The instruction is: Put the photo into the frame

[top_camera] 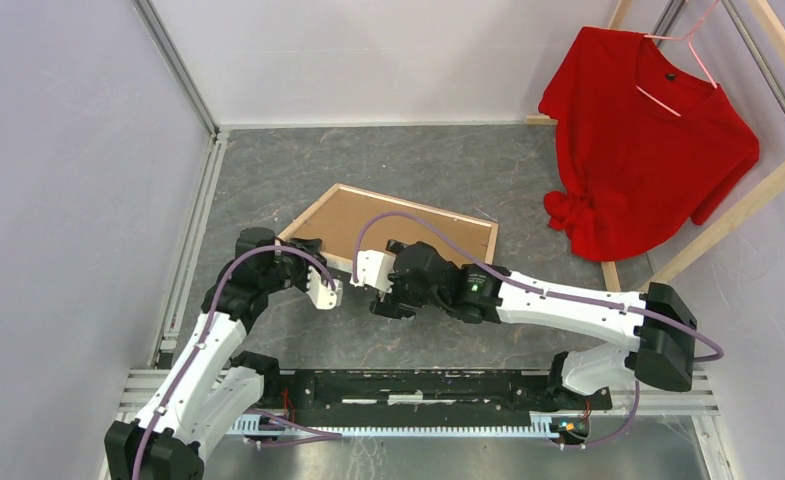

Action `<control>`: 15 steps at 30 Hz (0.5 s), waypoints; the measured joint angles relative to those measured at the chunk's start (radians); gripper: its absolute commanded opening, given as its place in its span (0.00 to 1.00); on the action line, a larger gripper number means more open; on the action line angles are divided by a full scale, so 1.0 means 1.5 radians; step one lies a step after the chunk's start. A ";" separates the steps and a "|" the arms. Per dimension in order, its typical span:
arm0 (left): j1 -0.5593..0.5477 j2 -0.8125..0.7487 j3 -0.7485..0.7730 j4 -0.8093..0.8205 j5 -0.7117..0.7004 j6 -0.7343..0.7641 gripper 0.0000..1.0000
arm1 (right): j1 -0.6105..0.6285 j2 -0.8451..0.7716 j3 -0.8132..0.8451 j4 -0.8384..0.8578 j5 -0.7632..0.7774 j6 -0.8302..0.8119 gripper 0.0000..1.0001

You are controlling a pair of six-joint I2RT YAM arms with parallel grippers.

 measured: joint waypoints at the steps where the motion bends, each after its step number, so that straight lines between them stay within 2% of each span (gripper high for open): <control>1: 0.000 0.000 0.000 0.000 0.000 -0.001 0.31 | 0.001 0.003 -0.004 -0.006 0.017 -0.012 0.81; 2: 0.000 0.000 0.000 0.000 0.000 -0.003 0.32 | 0.002 0.007 -0.005 -0.010 0.031 -0.022 0.74; 4: 0.000 0.000 0.002 -0.002 -0.001 -0.005 0.33 | 0.004 0.014 -0.005 -0.011 0.058 -0.040 0.42; 5: 0.000 0.000 0.004 -0.005 -0.001 -0.007 0.36 | 0.004 0.016 -0.005 -0.011 0.071 -0.047 0.31; 6: 0.000 0.000 0.005 -0.007 -0.001 -0.008 0.41 | 0.004 0.017 -0.005 -0.010 0.080 -0.051 0.26; 7: -0.001 0.001 0.007 -0.005 -0.002 -0.012 0.55 | 0.005 0.017 -0.005 -0.010 0.089 -0.063 0.22; 8: -0.001 0.003 0.015 -0.005 -0.002 -0.017 0.76 | 0.012 0.016 -0.005 -0.001 0.113 -0.084 0.20; 9: -0.001 0.003 0.024 -0.006 -0.003 -0.023 0.94 | 0.017 0.015 -0.005 0.010 0.132 -0.097 0.20; 10: -0.001 0.003 0.031 -0.006 -0.005 -0.030 0.99 | 0.016 0.013 -0.003 0.016 0.137 -0.103 0.19; 15: -0.001 0.004 0.064 -0.008 -0.007 -0.119 1.00 | 0.013 0.016 0.023 -0.001 0.152 -0.095 0.17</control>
